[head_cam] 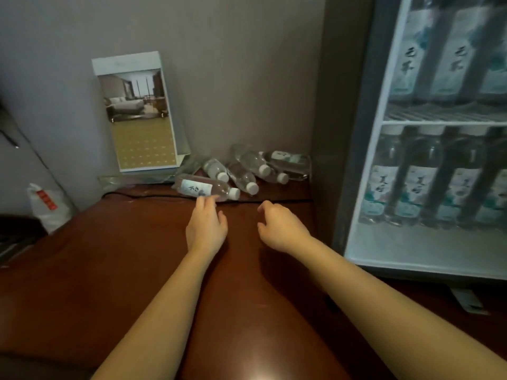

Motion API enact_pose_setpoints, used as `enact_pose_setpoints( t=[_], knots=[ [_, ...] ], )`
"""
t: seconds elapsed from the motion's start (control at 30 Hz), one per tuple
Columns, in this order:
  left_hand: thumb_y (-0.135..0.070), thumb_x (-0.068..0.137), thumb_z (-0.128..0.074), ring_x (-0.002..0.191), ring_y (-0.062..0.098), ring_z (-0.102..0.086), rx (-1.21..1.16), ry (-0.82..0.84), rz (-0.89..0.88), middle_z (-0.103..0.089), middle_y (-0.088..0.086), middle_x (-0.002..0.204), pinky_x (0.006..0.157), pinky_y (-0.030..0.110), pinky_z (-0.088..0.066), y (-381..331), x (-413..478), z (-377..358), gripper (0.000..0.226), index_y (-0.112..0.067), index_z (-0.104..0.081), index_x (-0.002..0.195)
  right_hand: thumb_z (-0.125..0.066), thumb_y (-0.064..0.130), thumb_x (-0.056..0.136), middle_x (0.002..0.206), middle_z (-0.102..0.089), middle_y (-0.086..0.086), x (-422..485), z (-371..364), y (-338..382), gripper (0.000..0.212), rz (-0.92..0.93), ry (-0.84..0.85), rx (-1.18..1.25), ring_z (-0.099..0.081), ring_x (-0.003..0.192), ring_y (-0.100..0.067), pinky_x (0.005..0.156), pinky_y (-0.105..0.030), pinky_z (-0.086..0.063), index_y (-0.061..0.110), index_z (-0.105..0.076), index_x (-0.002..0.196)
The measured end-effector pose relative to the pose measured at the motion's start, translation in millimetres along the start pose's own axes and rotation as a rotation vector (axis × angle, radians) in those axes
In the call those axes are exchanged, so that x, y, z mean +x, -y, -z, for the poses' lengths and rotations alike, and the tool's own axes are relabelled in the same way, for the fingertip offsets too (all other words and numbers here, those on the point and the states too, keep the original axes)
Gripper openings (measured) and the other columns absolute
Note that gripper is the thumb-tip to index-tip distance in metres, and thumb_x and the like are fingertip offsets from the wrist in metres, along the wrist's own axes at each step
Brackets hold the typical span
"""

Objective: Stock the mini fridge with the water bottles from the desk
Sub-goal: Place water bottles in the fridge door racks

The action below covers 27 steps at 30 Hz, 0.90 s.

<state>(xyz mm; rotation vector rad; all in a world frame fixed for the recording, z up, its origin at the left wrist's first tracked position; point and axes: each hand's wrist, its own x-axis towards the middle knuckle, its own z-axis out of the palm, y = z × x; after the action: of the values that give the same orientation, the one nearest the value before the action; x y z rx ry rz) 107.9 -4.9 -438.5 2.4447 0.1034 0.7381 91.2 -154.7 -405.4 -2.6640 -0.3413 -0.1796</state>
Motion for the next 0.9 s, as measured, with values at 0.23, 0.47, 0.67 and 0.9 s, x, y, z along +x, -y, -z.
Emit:
enact_pose_setpoints(
  t=[0.23,0.47,0.67,0.9],
  knots=[
    [-0.019,0.090,-0.050,0.108,0.019,-0.052,0.015,-0.051,-0.001,-0.046,0.000,0.119,0.074,0.032,-0.043,20,17,-10,0.038,-0.020,-0.047,0.128,-0.054,0.026,0.092,0.140,-0.034,-0.015,115,-50,25,0.050,-0.066,-0.026,-0.030,-0.033,0.130,-0.037,0.100,-0.043,-0.037,0.012,-0.034,0.135],
    [-0.022,0.091,-0.050,0.111,0.017,-0.050,0.046,-0.053,-0.011,-0.043,-0.002,0.121,0.074,0.026,-0.038,22,19,-8,0.039,-0.022,-0.044,0.129,-0.065,0.036,0.083,0.130,-0.053,-0.016,178,-76,31,0.064,-0.056,0.075,-0.127,-0.046,0.122,-0.034,0.096,-0.040,-0.041,0.008,-0.037,0.134],
    [-0.023,0.090,-0.050,0.112,0.017,-0.048,0.059,-0.014,-0.017,-0.040,-0.002,0.122,0.073,0.025,-0.036,21,18,-8,0.038,-0.023,-0.044,0.128,-0.058,0.023,0.090,0.124,-0.056,-0.017,170,-73,31,0.043,0.021,0.006,-0.126,-0.054,0.114,-0.034,0.090,-0.039,-0.045,0.004,-0.042,0.125],
    [-0.019,0.084,-0.061,0.128,0.024,-0.031,0.104,-0.018,0.035,-0.027,0.005,0.139,0.098,0.033,-0.038,23,19,-6,0.070,-0.019,-0.024,0.143,-0.057,0.013,0.088,0.126,-0.054,-0.016,135,-13,58,0.036,0.187,-0.023,-0.336,-0.053,0.115,-0.035,0.087,-0.038,-0.045,0.004,-0.045,0.121]
  ],
)
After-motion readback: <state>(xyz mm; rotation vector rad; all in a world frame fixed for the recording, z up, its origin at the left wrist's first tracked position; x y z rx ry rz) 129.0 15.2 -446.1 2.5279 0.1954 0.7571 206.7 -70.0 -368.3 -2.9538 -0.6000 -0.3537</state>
